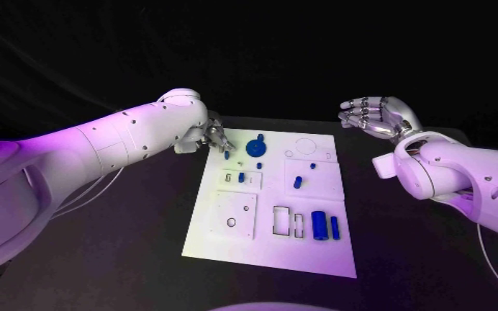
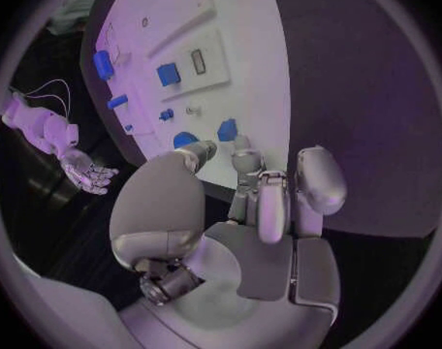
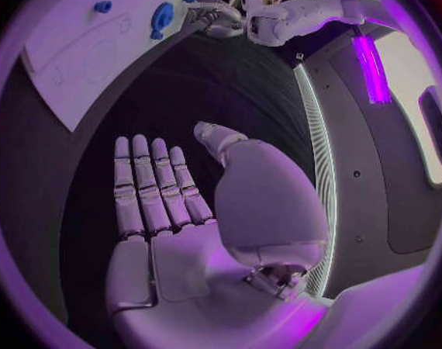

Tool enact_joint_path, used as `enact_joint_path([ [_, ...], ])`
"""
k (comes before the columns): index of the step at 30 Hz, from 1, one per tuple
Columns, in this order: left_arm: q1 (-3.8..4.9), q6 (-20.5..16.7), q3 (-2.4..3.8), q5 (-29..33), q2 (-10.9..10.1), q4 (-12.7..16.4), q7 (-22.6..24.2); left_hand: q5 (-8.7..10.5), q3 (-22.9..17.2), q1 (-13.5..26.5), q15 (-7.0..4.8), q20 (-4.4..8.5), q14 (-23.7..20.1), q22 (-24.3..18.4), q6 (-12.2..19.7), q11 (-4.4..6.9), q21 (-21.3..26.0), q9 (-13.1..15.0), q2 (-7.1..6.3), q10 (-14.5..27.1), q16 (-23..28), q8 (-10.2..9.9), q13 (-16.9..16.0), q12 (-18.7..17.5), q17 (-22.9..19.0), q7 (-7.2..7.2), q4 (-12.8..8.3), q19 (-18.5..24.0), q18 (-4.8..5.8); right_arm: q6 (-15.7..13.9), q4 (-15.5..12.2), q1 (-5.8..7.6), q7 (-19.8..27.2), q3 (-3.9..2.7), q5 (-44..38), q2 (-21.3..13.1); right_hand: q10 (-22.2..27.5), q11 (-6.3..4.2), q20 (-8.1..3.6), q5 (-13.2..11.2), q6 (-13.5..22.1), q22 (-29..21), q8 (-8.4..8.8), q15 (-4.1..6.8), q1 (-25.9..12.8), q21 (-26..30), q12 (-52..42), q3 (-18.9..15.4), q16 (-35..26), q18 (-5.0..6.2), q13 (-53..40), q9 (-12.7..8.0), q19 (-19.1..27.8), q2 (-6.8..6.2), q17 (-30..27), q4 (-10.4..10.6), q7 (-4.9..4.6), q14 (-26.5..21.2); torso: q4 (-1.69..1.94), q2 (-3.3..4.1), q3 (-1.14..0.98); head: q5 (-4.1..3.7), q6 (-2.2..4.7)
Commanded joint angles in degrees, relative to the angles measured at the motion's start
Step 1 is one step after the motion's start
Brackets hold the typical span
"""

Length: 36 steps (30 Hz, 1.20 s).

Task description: Assemble the parts on the task board

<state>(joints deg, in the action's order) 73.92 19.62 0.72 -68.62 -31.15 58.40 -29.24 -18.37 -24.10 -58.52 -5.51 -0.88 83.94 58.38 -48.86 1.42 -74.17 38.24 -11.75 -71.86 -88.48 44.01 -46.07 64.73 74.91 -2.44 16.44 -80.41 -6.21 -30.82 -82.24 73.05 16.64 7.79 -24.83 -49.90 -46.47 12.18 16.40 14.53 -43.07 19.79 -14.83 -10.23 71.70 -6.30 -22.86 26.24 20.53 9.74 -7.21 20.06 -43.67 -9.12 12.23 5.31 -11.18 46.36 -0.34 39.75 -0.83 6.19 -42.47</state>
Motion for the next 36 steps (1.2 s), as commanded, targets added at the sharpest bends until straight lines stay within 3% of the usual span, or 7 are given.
enact_joint_path([
  [1,0.02,1.8,0.00,0.6,0.1,0.0,0.2,0.06,0.4,-0.7,0.49,-0.12,4.9,-0.1,0.1,0.07,0.2,-0.1,0.28,0.3,0.3,-0.3,0.1,-0.3,10.7,-0.23,0.0,0.3,0.36,0.9,0.0,-0.03,0.7,-0.01,-0.2,0.0,-0.4,0.06,-0.05,-0.3,-0.4,-0.1,-0.33,-0.01,-0.7,0.3,-0.3,-0.2,-0.3,0.37,0.1,-0.1,-0.4,0.07,-0.1,0.0,-4.41,0.3,0.01,-0.04,-0.06,0.02,0.02],
  [9,0.02,2.6,-0.10,0.6,0.1,0.1,0.1,-0.05,0.4,-1.8,0.52,-0.20,4.9,0.0,0.0,0.06,0.2,-0.2,0.70,0.4,0.3,-0.5,0.1,-0.2,10.7,-0.24,0.0,0.3,0.36,0.9,0.0,-0.03,0.6,-0.01,-0.2,0.0,-0.4,0.06,-0.05,-0.3,-0.4,-0.1,-0.33,-0.01,-0.7,0.3,-0.3,-0.2,-0.3,0.37,0.1,-0.1,-0.4,0.07,-0.1,0.0,-4.41,0.3,0.03,-0.02,-0.06,0.11,0.08],
  [14,0.01,2.9,-0.17,0.7,0.2,0.1,0.1,-0.20,0.2,-3.3,0.53,-0.26,4.9,0.0,-0.1,0.07,0.2,-0.4,1.63,0.4,0.3,-0.7,0.1,-0.2,10.7,-0.22,-0.1,0.3,0.35,0.9,0.0,-0.04,0.6,-0.01,-0.2,0.1,-0.4,0.06,-0.05,-0.3,-0.4,-0.1,-0.33,-0.01,-0.7,0.3,-0.3,-0.2,-0.3,0.37,0.1,-0.1,-0.4,0.07,-0.1,0.0,-4.41,0.3,-0.06,-0.02,-0.08,0.22,0.12],
  [27,-0.12,3.5,-0.38,1.0,0.3,0.4,0.0,-0.22,0.1,-3.8,0.53,-0.27,4.9,-0.1,-0.2,0.08,0.3,-0.4,1.89,0.4,0.3,-0.7,0.1,-0.1,10.7,-0.21,-0.1,0.3,0.33,0.9,0.0,-0.04,0.7,-0.01,-0.4,0.1,-0.5,0.05,-0.05,-0.2,-0.4,-0.2,-0.34,-0.02,-0.8,0.4,-0.3,-0.3,-0.3,0.37,0.2,-0.1,-0.5,0.17,-0.2,0.1,-4.40,0.3,0.03,-0.01,-0.07,0.32,0.17],
  [29,-0.15,3.5,-0.40,1.1,0.3,0.4,0.0,-0.24,0.0,-4.1,0.53,-0.28,4.9,0.0,-0.2,0.08,0.2,-0.4,2.23,0.4,0.3,-0.8,0.1,-0.1,10.7,-0.20,0.0,0.3,0.34,0.9,0.0,-0.04,0.7,-0.01,-0.5,0.1,-0.5,0.05,-0.05,-0.2,-0.4,-0.2,-0.34,-0.02,-0.8,0.4,-0.3,-0.3,-0.3,0.37,0.2,-0.1,-0.5,0.17,-0.2,0.1,-4.40,0.3,0.02,-0.02,-0.08,0.35,0.18],
  [33,-0.18,3.3,-0.43,1.6,0.2,0.4,0.0,-0.41,-1.9,-7.6,0.37,-0.21,4.9,0.0,-0.1,0.28,0.3,-0.6,4.21,0.4,0.3,-1.0,0.2,-0.1,10.6,0.02,-1.1,0.4,0.30,0.9,0.0,-0.05,0.7,-0.01,-0.5,0.1,-0.5,0.05,-0.05,-0.2,-0.4,-0.2,-0.34,-0.02,-0.8,0.4,-0.3,-0.3,-0.3,0.37,0.2,-0.1,-0.5,0.17,-0.2,0.1,-4.40,0.3,-0.04,-0.01,-0.09,0.39,0.18],
  [36,-0.21,3.1,-0.44,2.1,0.1,0.5,-0.1,-0.82,-5.8,-12.4,0.08,0.00,4.9,-0.1,0.7,0.57,0.3,-0.6,5.63,0.6,0.3,-1.2,0.4,-0.3,10.6,0.30,-4.1,0.4,0.25,0.9,0.0,-0.06,0.7,-0.01,-0.8,0.1,-0.5,0.05,-0.05,-0.2,-0.4,-0.2,-0.35,-0.02,-0.8,0.4,-0.3,-0.3,-0.3,0.37,0.3,-0.1,-0.5,0.20,-0.2,0.1,-4.40,0.3,-0.07,0.02,-0.07,0.39,0.17],
])
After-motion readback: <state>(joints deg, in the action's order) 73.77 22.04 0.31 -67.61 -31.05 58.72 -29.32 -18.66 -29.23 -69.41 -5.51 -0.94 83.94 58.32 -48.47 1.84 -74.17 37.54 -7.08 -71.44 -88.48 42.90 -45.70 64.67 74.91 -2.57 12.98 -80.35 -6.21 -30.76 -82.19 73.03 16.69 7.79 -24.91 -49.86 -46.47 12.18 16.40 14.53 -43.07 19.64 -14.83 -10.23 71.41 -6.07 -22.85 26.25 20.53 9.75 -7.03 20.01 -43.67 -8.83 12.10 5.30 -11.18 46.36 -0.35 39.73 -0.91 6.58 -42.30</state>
